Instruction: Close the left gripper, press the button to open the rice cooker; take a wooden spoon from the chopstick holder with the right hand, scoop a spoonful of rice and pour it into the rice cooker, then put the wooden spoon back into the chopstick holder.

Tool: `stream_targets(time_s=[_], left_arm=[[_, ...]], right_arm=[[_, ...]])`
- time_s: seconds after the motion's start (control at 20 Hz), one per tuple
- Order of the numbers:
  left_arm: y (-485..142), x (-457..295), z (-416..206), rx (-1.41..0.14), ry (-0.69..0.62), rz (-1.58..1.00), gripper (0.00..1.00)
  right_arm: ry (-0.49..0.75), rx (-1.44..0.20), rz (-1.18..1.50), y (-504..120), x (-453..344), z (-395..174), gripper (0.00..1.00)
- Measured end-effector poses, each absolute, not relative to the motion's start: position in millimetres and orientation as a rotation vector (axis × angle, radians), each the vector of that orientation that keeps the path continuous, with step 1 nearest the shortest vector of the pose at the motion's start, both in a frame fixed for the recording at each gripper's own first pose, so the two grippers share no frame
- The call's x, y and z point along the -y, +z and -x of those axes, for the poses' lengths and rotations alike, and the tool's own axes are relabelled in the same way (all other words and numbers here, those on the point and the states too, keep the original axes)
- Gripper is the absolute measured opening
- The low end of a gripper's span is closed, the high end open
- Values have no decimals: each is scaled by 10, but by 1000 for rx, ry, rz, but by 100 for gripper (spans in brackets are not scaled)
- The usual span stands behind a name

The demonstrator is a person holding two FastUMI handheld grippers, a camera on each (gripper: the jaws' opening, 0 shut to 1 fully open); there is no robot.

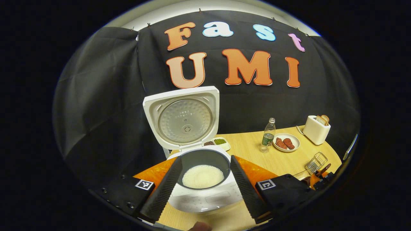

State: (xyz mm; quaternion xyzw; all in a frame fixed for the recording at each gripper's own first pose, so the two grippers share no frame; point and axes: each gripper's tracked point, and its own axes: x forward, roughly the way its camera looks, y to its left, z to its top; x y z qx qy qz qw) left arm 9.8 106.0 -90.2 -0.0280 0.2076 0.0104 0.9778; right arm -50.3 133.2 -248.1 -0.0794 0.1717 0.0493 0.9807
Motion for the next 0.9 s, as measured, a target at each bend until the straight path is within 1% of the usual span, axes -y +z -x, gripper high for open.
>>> stream_targets(time_s=[0.3, 0.9], left_arm=[[-940, -1101, -32, -414, -2, 41, 100], [-1074, -1484, 84, -429, 26, 58, 100]], right_arm=[[137, -410, 58, -2508, -1578, 600, 7], [146, -633, -427, -2535, -1761, 663, 7]])
